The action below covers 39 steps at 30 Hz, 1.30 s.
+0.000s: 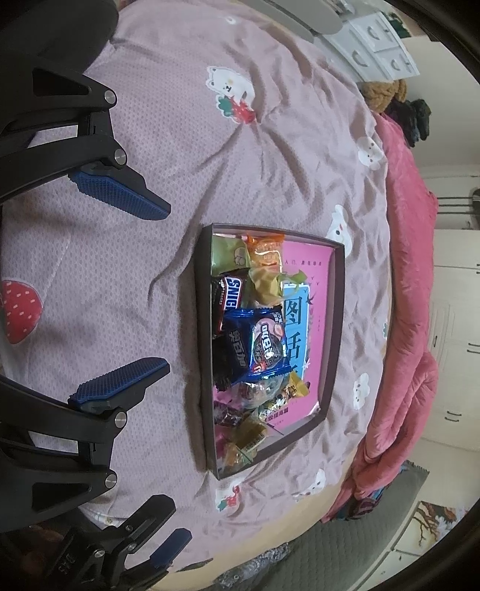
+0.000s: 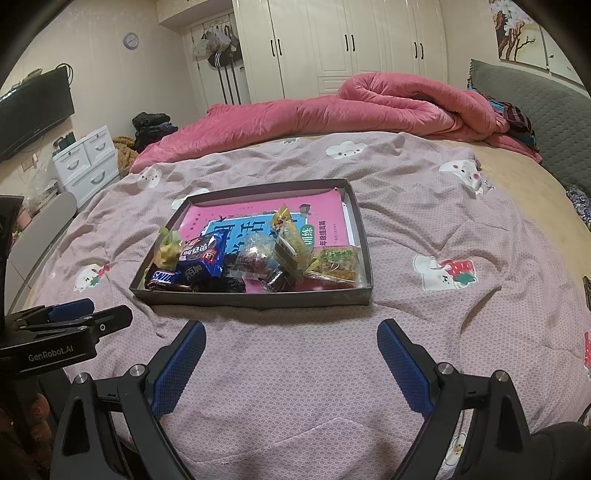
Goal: Organize snacks
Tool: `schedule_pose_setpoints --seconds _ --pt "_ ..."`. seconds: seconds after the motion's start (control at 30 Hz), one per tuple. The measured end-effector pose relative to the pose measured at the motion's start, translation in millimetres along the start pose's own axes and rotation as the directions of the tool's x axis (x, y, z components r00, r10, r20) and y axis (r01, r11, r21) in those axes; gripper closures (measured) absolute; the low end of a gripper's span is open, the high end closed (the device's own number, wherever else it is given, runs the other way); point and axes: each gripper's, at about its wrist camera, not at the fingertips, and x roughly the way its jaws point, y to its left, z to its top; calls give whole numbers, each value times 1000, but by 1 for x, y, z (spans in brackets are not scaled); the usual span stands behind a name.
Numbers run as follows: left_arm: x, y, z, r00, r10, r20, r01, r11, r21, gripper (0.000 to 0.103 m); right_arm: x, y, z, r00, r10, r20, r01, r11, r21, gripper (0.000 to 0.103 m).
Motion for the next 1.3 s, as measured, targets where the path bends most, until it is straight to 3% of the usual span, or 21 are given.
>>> schedule_pose_setpoints --seconds 1.0,1.2,1.3 --pt "6 3 4 1000 26 2 -26 1000 13 25 8 -4 -1 1000 -4 -10 4 1000 8 9" --pt "14 22 12 999 35 12 -35 999 -22 25 19 -12 3 1000 4 -18 -4 999 34 9" --pt "18 46 27 998 53 42 -51 997 -49 25 28 -40 18 1000 1 -2 -1 993 114 9"
